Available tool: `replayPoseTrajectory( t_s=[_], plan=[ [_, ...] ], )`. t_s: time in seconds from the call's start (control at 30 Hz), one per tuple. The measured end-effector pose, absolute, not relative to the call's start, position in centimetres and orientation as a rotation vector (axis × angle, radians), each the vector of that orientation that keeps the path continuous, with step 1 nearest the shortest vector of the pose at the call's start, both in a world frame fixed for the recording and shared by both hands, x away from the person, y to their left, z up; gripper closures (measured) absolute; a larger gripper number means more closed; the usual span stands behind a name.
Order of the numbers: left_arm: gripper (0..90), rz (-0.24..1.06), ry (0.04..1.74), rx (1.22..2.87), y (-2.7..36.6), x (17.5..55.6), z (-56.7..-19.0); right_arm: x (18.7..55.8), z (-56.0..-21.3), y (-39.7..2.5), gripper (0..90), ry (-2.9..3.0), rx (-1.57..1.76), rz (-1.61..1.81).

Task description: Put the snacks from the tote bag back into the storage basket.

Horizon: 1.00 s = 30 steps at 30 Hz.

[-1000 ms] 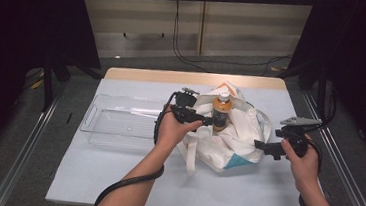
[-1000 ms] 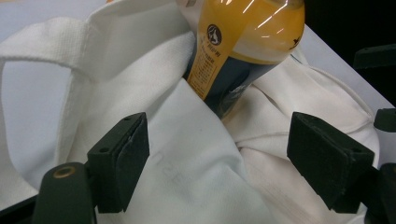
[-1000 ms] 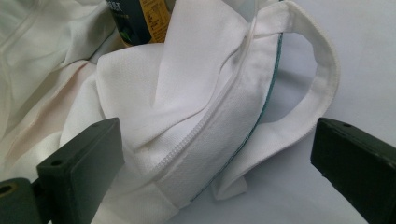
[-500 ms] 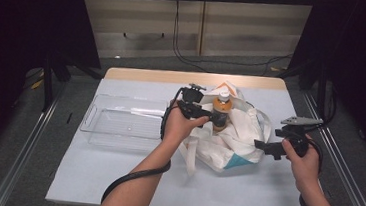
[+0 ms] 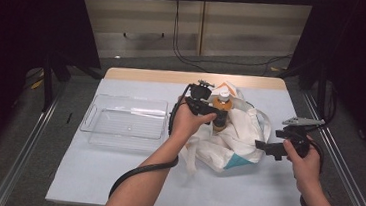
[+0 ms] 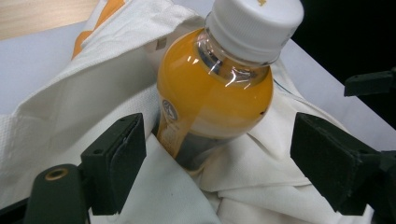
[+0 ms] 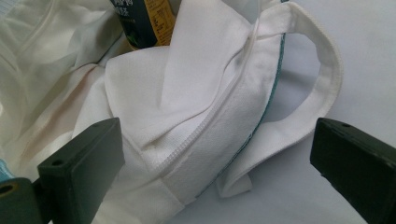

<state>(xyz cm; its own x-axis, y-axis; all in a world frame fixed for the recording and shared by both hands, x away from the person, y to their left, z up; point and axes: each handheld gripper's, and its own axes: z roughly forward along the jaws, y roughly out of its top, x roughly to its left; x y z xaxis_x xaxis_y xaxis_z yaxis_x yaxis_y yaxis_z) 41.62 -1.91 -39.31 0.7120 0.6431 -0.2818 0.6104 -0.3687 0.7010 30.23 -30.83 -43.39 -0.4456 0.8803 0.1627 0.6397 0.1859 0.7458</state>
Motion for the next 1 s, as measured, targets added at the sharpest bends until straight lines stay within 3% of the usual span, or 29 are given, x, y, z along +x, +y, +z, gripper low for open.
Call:
replayPoseTrajectory(
  t_s=[1.0],
  plan=[
    [19.9, 0.103, 0.945, 2.108, -4.6, 43.0, -39.9, 30.2, -43.4, -31.1, 2.7, 2.161, 1.453, 1.153]
  ],
)
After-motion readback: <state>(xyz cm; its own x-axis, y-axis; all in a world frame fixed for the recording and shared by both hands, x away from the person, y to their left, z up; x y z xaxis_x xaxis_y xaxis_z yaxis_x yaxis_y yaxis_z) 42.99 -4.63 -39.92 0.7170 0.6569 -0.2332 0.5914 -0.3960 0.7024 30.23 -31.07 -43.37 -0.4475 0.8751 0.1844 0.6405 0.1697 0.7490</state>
